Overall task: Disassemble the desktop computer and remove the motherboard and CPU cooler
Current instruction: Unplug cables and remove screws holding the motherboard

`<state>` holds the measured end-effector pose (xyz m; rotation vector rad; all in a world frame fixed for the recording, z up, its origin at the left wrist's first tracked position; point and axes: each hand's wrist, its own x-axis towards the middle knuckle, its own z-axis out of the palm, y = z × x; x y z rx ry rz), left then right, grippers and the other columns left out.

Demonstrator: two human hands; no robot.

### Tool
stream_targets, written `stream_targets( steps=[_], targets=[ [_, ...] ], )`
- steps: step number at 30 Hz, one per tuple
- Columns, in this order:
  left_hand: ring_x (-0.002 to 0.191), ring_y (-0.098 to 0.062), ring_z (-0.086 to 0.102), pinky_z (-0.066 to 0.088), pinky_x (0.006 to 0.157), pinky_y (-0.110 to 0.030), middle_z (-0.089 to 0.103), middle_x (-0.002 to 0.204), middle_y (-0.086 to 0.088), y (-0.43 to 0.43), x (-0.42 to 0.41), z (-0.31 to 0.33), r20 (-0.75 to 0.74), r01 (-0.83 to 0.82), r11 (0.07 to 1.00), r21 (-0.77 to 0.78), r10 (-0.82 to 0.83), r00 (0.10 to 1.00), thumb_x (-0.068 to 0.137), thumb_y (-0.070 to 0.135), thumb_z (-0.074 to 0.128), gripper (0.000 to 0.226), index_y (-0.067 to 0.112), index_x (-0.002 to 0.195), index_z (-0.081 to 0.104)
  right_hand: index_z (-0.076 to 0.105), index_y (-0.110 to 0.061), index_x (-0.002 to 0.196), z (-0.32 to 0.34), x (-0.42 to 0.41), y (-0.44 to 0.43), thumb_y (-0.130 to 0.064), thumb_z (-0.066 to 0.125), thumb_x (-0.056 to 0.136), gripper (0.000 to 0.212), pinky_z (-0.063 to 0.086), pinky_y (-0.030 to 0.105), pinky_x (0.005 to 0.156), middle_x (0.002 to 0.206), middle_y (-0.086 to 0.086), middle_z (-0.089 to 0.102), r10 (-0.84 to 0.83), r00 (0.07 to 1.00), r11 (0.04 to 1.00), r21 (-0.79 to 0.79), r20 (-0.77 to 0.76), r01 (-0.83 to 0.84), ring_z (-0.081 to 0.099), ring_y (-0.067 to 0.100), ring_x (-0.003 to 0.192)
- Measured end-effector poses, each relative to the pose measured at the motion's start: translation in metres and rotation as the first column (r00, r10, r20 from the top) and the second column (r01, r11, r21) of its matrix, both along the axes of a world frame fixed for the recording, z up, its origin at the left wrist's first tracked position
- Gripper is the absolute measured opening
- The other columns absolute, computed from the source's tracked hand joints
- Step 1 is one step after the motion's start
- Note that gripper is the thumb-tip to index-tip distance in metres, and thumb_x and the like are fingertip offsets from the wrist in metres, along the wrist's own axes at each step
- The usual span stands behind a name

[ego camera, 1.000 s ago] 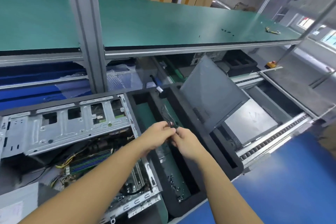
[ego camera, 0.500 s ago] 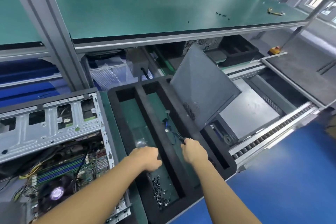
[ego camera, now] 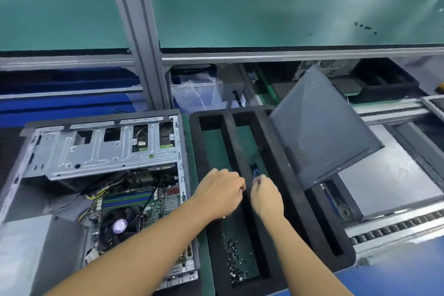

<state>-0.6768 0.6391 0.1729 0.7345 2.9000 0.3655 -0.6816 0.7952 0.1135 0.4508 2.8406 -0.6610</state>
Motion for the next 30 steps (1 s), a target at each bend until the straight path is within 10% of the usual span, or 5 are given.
stream_targets(
  steps=[11, 20, 30],
  targets=[
    [0.061, -0.021, 0.059, 0.046, 0.057, -0.033, 0.060, 0.067, 0.006, -0.091, 0.016, 0.018, -0.114, -0.307, 0.901, 0.307, 0.355, 0.928, 0.094, 0.034, 0.033, 0.016, 0.031, 0.098, 0.049, 0.053, -0.033, 0.084, 0.067, 0.002, -0.109, -0.025, 0.041, 0.096, 0.018, 0.042, 0.033, 0.054, 0.070, -0.004, 0.063, 0.011, 0.950, 0.897, -0.417, -0.312, -0.148, 0.058, 0.017, 0.062],
    [0.091, -0.030, 0.065, 0.048, 0.068, -0.035, 0.069, 0.102, -0.006, -0.203, 0.040, -0.010, 0.187, -0.488, 0.871, -0.052, 0.489, 0.852, 0.092, 0.029, 0.045, 0.024, 0.020, 0.100, 0.066, 0.051, -0.029, 0.080, 0.083, 0.028, -0.192, -0.021, 0.045, 0.096, 0.019, 0.033, 0.028, 0.047, 0.056, -0.009, 0.052, 0.208, 0.876, 0.874, -0.320, -0.436, -0.367, 0.043, 0.012, 0.047],
    [0.085, -0.028, 0.059, 0.049, 0.073, -0.036, 0.063, 0.109, -0.009, -0.268, 0.047, -0.007, 0.312, -0.416, 0.882, -0.219, 0.468, 0.827, 0.093, 0.023, 0.050, 0.017, 0.013, 0.101, 0.061, 0.062, -0.027, 0.093, 0.039, 0.052, -0.225, -0.022, 0.045, 0.098, 0.018, 0.039, 0.019, 0.045, 0.077, -0.001, 0.068, 0.333, 0.942, 0.901, -0.304, 0.030, -0.309, 0.048, 0.008, 0.052]
  ],
)
